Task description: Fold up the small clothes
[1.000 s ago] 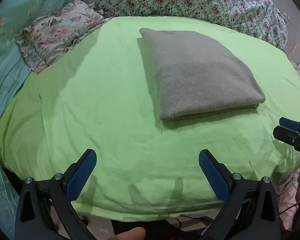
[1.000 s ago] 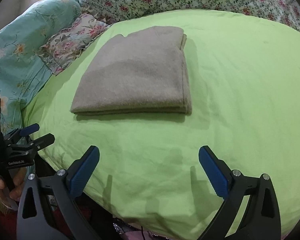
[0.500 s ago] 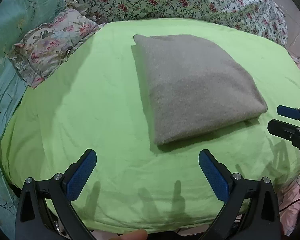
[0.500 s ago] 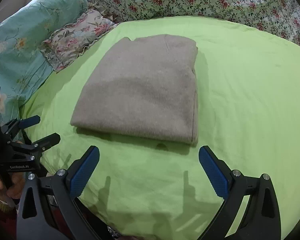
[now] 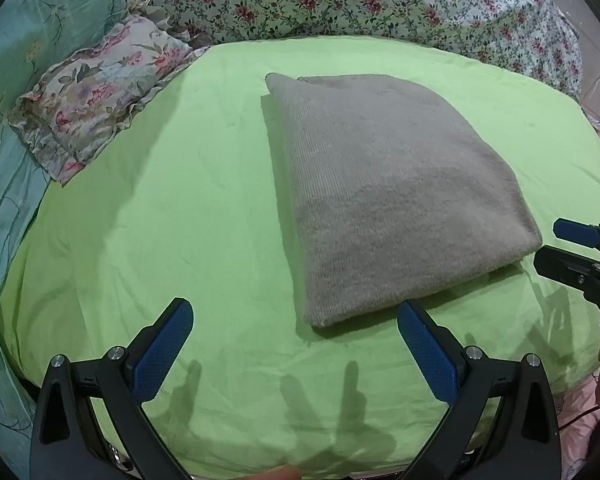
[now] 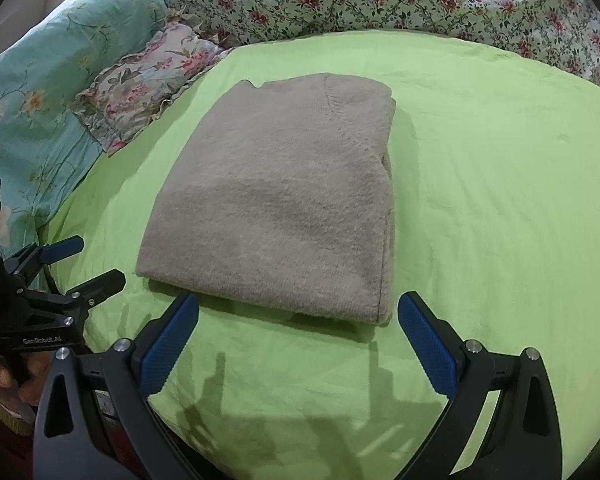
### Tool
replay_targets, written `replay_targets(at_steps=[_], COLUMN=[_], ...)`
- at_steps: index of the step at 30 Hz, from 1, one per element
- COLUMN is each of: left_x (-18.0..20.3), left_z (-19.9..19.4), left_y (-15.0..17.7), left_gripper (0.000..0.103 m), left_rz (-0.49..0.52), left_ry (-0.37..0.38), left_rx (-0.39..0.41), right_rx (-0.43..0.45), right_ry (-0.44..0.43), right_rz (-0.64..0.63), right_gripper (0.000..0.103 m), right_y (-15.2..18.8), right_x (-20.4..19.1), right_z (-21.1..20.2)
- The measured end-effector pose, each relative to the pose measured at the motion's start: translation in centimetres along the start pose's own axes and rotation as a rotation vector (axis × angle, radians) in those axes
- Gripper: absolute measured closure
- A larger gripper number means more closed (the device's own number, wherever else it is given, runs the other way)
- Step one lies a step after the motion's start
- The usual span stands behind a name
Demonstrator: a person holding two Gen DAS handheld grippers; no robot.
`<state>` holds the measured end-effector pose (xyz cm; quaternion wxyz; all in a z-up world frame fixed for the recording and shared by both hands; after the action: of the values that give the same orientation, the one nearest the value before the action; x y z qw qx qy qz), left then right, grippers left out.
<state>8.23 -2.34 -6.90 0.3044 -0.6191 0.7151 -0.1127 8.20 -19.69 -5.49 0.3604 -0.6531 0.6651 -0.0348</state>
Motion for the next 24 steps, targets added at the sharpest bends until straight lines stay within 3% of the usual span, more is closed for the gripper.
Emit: replay_targets(at_steps=[24], left_x=[-0.6], left_z=[0.9], left_y=[-2.1], left_gripper=[0.001], left_rz=[0.009], left_ry=[-0.045], left_rx=[-0.009], right_rx=[-0.032], right_ry=[0.023], right_rz=[-0.017], right_gripper=[0.003], right_y=[-1.3], right_x=[0.4], right_z=[0.5])
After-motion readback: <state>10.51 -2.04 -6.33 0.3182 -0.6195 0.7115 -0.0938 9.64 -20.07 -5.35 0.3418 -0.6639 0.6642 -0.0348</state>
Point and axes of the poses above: each gripper's, at about its wrist camera, not at the fingertips, and z roughly the way its jaws point, x to its right, y to its underside, the point moved 6 cm from there along z, roughly the way its jaws point, and after that the axes turned 13 degrees about -y, right-handed, at the moved point
